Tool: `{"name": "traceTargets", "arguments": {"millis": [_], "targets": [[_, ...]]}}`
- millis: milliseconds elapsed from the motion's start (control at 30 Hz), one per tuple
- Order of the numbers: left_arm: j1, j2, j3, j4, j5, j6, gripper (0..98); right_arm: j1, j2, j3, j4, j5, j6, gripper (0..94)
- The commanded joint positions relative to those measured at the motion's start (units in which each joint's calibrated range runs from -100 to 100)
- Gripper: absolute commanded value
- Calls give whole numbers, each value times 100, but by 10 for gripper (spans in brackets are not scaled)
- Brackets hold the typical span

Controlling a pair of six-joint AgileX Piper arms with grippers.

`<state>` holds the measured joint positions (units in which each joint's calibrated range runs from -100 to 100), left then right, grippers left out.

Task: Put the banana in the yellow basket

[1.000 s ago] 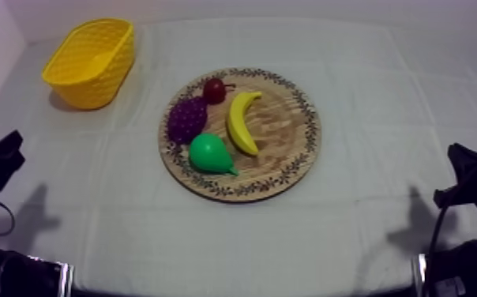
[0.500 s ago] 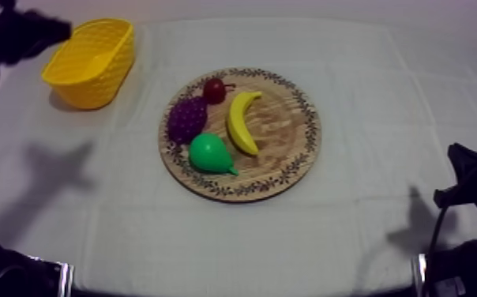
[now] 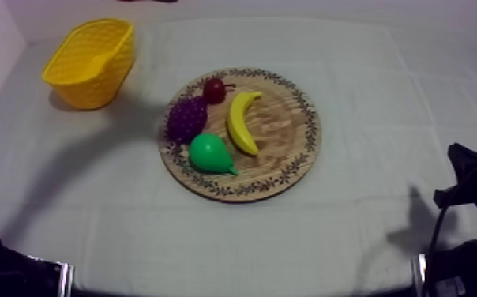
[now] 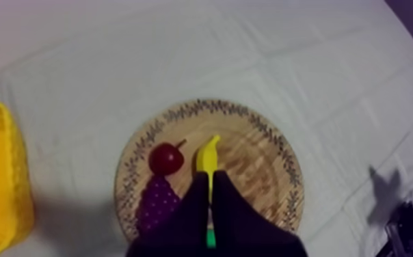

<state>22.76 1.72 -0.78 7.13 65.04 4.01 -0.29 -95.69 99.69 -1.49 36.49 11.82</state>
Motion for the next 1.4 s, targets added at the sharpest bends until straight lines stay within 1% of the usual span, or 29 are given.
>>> {"name": "traceTargets", "arguments": {"millis": [0, 367, 767, 1100, 1200, 1300, 1367], "targets": [[66, 511, -61, 22, 47, 15, 1, -2, 2, -3, 0, 5, 2, 4], [307, 1384, 123, 187, 41, 52, 1, -2, 2, -3, 0, 5, 2, 4], [553, 1626, 266, 272, -47, 131, 1, -2, 2, -3, 0, 5, 2, 4], [735, 1746, 292, 288, -83, 191, 7, -2, 2, -3, 0, 5, 2, 4], [750, 1720, 384, 335, -180, 205, 14, -2, 2, -3, 0, 5, 2, 4], [740, 1684, 493, 387, -242, 139, 5, -2, 2, -3, 0, 5, 2, 4], [749, 1653, 542, 384, -268, 101, 3, -2, 2, -3, 0, 5, 2, 4]]}}
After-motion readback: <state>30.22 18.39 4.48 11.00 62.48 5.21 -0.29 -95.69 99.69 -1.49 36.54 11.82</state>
